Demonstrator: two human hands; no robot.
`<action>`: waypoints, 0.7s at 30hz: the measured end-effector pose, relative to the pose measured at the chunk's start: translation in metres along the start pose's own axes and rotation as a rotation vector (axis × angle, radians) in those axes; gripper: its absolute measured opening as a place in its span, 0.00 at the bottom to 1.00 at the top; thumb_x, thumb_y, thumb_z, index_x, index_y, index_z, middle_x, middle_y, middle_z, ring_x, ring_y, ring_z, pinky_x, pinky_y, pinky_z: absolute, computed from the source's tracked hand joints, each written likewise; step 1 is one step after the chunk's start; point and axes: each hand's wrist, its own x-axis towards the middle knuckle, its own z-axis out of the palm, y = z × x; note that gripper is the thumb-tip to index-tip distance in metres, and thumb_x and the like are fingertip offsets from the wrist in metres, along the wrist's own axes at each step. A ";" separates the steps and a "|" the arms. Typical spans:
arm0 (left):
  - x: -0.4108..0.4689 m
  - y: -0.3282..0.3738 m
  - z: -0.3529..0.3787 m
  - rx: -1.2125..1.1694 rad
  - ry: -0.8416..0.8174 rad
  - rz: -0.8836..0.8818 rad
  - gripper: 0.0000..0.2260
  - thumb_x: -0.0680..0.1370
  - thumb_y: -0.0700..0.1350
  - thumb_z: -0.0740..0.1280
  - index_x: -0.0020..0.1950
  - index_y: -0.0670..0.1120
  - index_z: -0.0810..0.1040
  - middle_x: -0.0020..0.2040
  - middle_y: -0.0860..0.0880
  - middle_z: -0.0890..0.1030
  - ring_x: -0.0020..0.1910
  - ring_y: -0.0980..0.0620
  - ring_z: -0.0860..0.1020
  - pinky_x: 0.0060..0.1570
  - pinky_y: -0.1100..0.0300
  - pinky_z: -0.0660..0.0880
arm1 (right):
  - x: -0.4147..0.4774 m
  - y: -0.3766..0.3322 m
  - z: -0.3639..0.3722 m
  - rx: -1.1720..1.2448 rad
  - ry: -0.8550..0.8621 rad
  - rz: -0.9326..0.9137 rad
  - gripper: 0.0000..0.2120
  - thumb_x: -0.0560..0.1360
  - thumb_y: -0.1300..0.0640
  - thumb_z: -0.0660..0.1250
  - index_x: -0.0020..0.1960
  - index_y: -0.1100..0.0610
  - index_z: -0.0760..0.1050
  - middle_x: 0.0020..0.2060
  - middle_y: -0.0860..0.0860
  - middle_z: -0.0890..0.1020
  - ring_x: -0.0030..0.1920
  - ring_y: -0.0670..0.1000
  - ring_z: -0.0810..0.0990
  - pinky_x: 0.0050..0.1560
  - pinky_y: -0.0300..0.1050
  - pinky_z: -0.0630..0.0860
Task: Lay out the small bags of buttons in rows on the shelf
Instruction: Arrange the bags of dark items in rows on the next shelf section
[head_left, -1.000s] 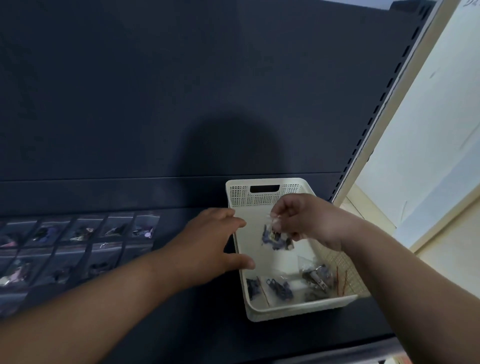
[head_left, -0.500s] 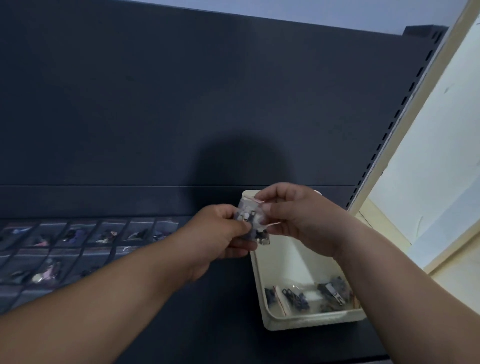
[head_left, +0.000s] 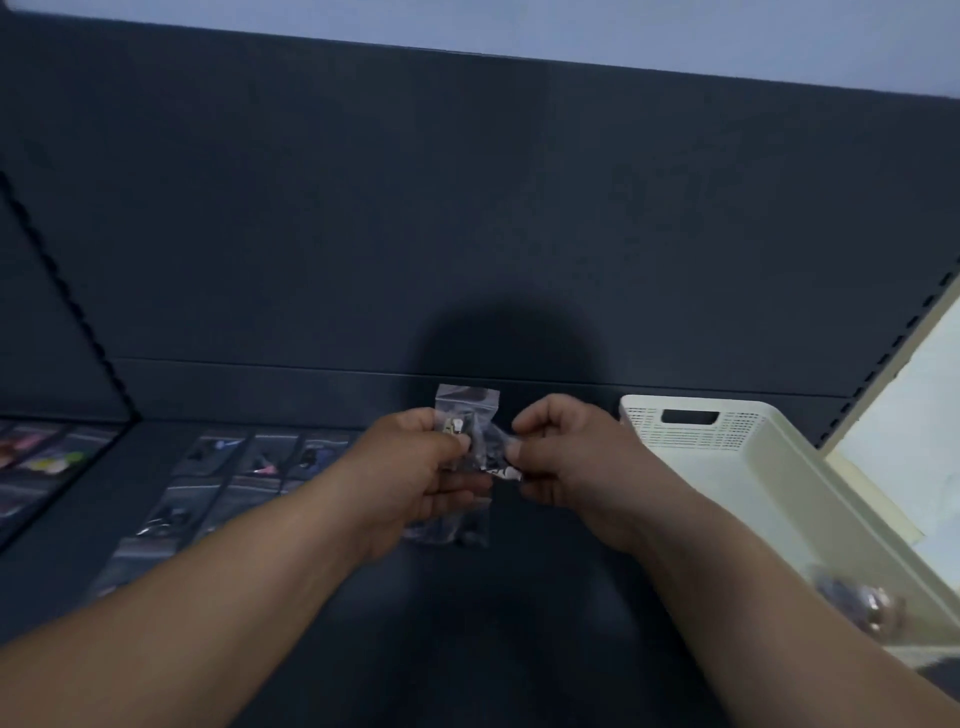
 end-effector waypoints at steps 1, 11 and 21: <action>-0.003 -0.001 -0.012 0.015 0.006 0.007 0.07 0.79 0.36 0.60 0.48 0.45 0.76 0.43 0.43 0.83 0.40 0.48 0.83 0.39 0.58 0.77 | 0.001 0.001 0.012 0.035 -0.026 0.031 0.09 0.72 0.69 0.67 0.45 0.56 0.72 0.38 0.54 0.77 0.36 0.49 0.76 0.35 0.42 0.74; -0.026 -0.007 -0.109 0.183 0.069 0.031 0.05 0.78 0.36 0.63 0.44 0.44 0.76 0.39 0.44 0.82 0.35 0.51 0.81 0.35 0.60 0.77 | 0.005 0.011 0.101 0.190 -0.096 0.178 0.11 0.74 0.69 0.64 0.37 0.56 0.70 0.29 0.52 0.78 0.31 0.49 0.76 0.32 0.40 0.73; -0.024 -0.021 -0.135 0.243 0.151 0.009 0.05 0.78 0.35 0.63 0.52 0.38 0.76 0.42 0.41 0.82 0.35 0.49 0.80 0.37 0.58 0.77 | 0.001 0.021 0.118 -0.211 -0.146 0.127 0.08 0.71 0.70 0.67 0.44 0.57 0.75 0.33 0.55 0.79 0.30 0.48 0.75 0.29 0.37 0.71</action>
